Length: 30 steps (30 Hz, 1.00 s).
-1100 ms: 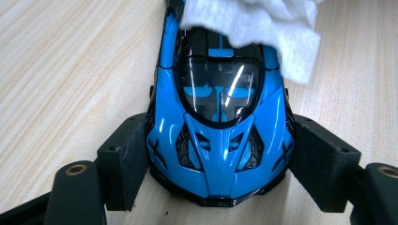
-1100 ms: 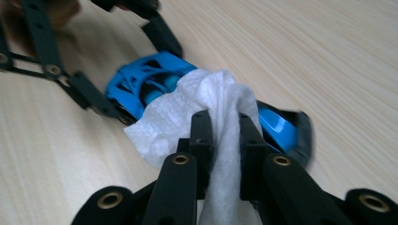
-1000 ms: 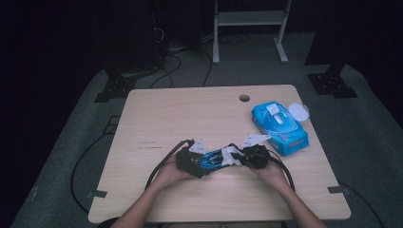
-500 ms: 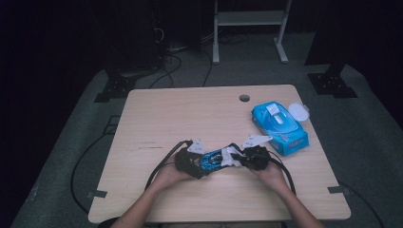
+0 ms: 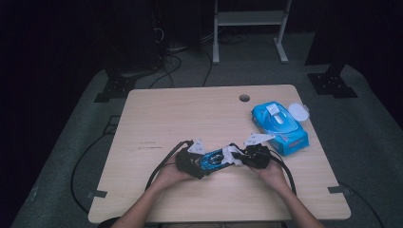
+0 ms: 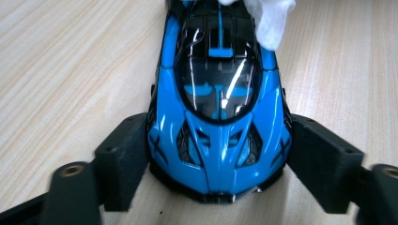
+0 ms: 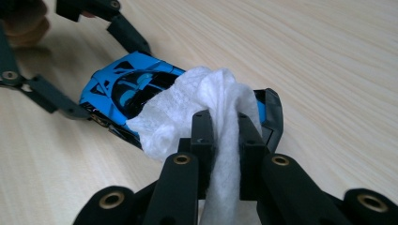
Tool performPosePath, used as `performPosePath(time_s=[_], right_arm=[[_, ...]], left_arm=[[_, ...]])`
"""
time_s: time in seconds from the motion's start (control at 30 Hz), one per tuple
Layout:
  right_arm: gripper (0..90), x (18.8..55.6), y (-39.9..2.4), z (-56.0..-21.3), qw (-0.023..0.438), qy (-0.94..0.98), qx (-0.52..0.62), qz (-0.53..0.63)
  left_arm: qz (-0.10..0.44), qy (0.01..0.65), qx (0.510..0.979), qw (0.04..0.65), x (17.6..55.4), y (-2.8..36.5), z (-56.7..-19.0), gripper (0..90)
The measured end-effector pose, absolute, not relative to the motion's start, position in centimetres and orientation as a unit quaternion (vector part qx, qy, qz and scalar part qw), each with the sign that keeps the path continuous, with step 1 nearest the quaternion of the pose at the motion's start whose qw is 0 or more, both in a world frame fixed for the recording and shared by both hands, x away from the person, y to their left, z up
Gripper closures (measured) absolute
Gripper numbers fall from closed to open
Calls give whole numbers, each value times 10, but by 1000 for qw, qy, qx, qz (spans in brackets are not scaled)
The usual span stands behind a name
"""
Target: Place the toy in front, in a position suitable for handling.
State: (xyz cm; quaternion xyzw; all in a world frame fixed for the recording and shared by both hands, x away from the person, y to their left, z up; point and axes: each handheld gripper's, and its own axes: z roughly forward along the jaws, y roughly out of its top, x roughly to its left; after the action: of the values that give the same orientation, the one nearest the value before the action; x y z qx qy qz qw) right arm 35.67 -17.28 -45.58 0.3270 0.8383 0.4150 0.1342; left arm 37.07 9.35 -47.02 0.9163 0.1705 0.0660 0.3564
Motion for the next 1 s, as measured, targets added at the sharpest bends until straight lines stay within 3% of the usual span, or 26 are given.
performPosePath(time_s=[0.33, 0.5, 0.77, 1.0], right_arm=[[806, 349, -152, -452, 144, 849, 301, 411], [805, 346, -131, -451, 111, 852, 275, 431], [807, 350, -134, -448, 114, 856, 283, 416], [808, 348, -93, -454, 83, 873, 245, 414]], left_arm=[[54, 172, 914, 362, 373, 96, -472, 234], [56, 174, 913, 365, 372, 95, -472, 233], [61, 170, 913, 367, 372, 93, -472, 234], [70, 164, 911, 371, 371, 92, -471, 258]])
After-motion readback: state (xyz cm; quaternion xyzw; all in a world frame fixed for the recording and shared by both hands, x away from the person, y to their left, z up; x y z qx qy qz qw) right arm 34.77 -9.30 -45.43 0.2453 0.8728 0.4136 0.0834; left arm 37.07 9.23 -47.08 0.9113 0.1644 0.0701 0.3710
